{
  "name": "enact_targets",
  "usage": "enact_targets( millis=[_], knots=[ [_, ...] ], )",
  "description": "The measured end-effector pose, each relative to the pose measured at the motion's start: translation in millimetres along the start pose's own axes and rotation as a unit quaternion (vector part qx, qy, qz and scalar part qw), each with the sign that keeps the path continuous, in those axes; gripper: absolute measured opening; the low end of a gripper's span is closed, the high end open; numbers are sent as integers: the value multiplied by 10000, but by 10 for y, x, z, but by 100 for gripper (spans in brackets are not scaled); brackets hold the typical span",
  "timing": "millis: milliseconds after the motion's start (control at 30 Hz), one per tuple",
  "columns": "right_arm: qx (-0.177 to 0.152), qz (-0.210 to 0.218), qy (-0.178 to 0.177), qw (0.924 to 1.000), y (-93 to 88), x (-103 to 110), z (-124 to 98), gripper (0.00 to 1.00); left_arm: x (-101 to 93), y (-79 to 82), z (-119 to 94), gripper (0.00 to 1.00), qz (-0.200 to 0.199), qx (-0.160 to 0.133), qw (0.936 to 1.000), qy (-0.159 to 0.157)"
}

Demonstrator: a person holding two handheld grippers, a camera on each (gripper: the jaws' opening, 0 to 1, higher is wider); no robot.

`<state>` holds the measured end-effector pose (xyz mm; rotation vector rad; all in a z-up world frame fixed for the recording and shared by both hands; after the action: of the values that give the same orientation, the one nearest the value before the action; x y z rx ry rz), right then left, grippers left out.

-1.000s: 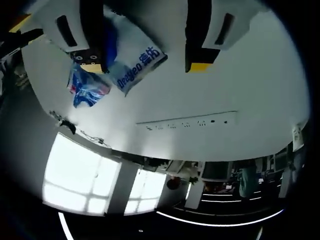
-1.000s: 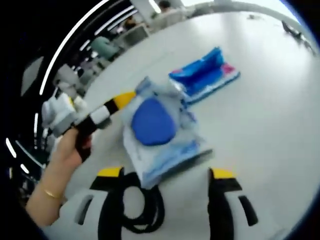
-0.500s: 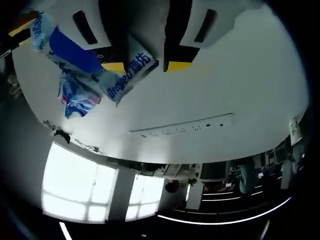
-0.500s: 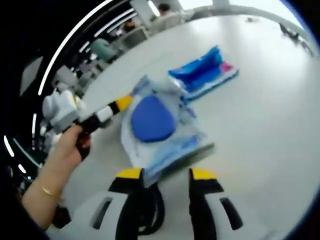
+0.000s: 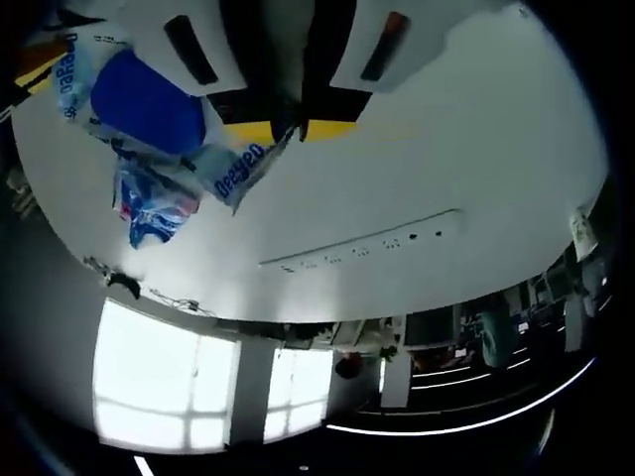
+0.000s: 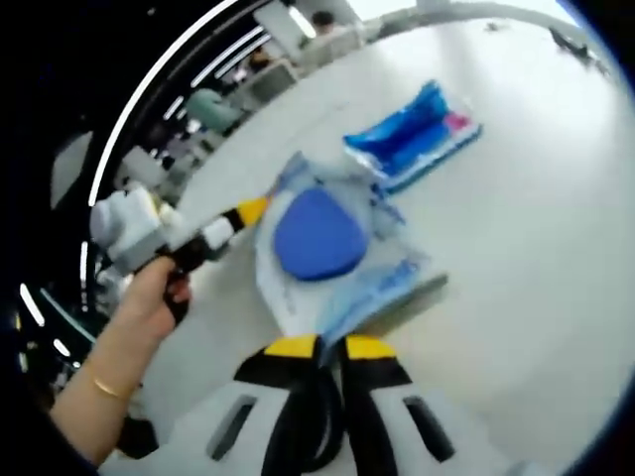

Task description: Arrange the tabletop items into an orderly group along one side of the table until the central work area is clear of visible clutter.

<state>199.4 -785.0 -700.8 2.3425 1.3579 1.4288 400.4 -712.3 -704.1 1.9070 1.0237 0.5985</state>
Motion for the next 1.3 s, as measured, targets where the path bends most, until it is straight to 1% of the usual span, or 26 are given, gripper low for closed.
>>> enact_targets(
  millis=[100,133,367,467,533,600,733,867,967,1133,1300],
  knots=[
    [-7,0,13,10000,1,6,1,3,-17,7,-14,2,137,-10,9999,-35],
    [-16,19,21,10000,3,8,0,3,-12,-1,-19,1,191,12,9998,19],
    [-103,86,78,9999,43,23,-26,1,45,-10,-67,0,204,109,9997,117],
    [-122,89,120,9998,45,43,-22,1,85,18,-116,0,180,114,9996,167],
    [-114,68,132,9998,36,58,-16,1,94,37,-137,0,258,85,9995,131],
    [-148,76,187,9997,39,93,-13,0,137,38,-165,0,300,116,9993,203],
    [-141,-2,229,9996,38,143,-8,0,219,63,-259,0,160,73,9995,266],
    [-95,-133,303,9994,40,165,-4,0,284,81,-342,0,101,109,9993,340],
    [-58,-153,372,9992,51,194,-19,0,347,87,-418,0,-8,121,9992,387],
    [-1,-275,437,9987,67,257,-38,0,410,105,-535,0,19,63,9989,454],
    [1,-422,449,9981,138,279,-79,0,464,140,-668,0,-82,-16,9987,498]
  ],
)
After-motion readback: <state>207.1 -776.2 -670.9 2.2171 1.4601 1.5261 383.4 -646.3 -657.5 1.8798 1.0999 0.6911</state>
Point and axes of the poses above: the point that each gripper's makers call its tool centre point, and the gripper's own axes: z roughly forward along the fingers, x roughly to its left, y roughly out of its top, the point moved 5 cm from there along -z, roughly backward along the fingers, and after that the axes turned 14 degrees about y, right-handed, at the moved point
